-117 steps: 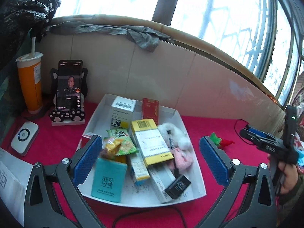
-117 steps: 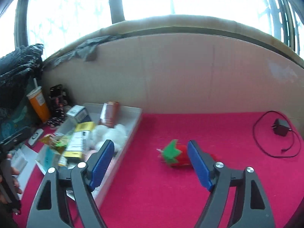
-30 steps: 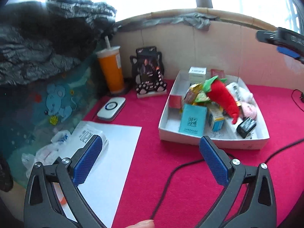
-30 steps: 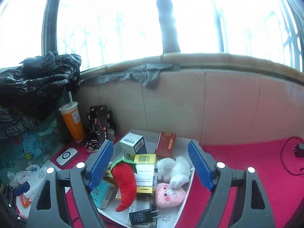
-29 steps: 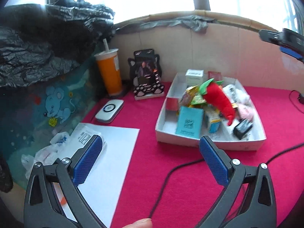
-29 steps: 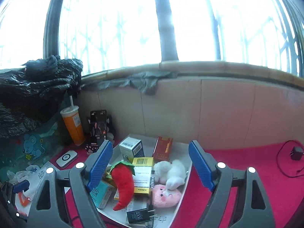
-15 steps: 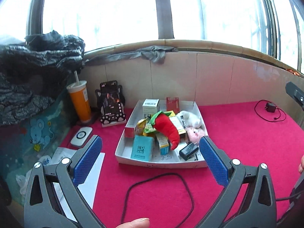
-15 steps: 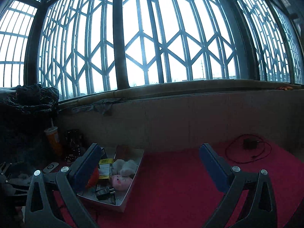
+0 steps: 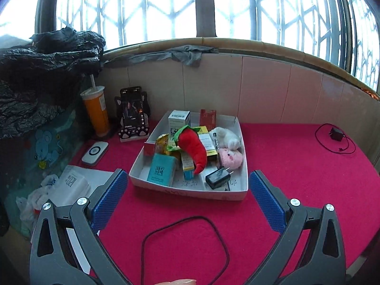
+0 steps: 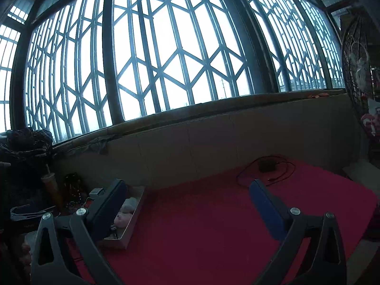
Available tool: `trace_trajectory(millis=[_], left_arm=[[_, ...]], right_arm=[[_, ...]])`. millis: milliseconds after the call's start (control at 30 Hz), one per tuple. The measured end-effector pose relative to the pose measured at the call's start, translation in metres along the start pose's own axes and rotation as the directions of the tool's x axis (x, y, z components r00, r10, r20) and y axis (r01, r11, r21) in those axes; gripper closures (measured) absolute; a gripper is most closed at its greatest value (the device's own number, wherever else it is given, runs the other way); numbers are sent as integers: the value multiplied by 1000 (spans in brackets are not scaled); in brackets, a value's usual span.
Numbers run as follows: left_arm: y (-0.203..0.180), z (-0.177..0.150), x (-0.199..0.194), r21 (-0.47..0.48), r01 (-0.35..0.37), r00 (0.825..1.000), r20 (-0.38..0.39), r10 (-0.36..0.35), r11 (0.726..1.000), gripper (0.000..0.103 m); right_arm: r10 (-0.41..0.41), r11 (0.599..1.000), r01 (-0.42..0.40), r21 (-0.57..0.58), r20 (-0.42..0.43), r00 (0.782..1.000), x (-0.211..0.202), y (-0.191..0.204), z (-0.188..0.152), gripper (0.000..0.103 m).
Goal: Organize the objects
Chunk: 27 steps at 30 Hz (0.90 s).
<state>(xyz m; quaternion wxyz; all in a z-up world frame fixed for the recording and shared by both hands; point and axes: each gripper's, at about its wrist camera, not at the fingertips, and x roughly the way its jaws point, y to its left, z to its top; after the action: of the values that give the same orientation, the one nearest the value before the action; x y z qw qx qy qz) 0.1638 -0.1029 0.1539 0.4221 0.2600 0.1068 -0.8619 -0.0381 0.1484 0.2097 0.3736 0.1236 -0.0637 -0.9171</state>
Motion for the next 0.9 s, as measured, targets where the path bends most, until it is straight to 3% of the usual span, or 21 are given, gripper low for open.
trace_trajectory(millis=[167, 900], left_arm=[[0, -8, -3, 2, -20, 1000, -8, 20, 1000, 0], [9, -11, 0, -23, -30, 999, -30, 29, 999, 0]], right_arm=[[-54, 999, 54, 4, 25, 998, -10, -5, 0, 0], [-49, 999, 50, 21, -19, 999, -8, -8, -10, 0]])
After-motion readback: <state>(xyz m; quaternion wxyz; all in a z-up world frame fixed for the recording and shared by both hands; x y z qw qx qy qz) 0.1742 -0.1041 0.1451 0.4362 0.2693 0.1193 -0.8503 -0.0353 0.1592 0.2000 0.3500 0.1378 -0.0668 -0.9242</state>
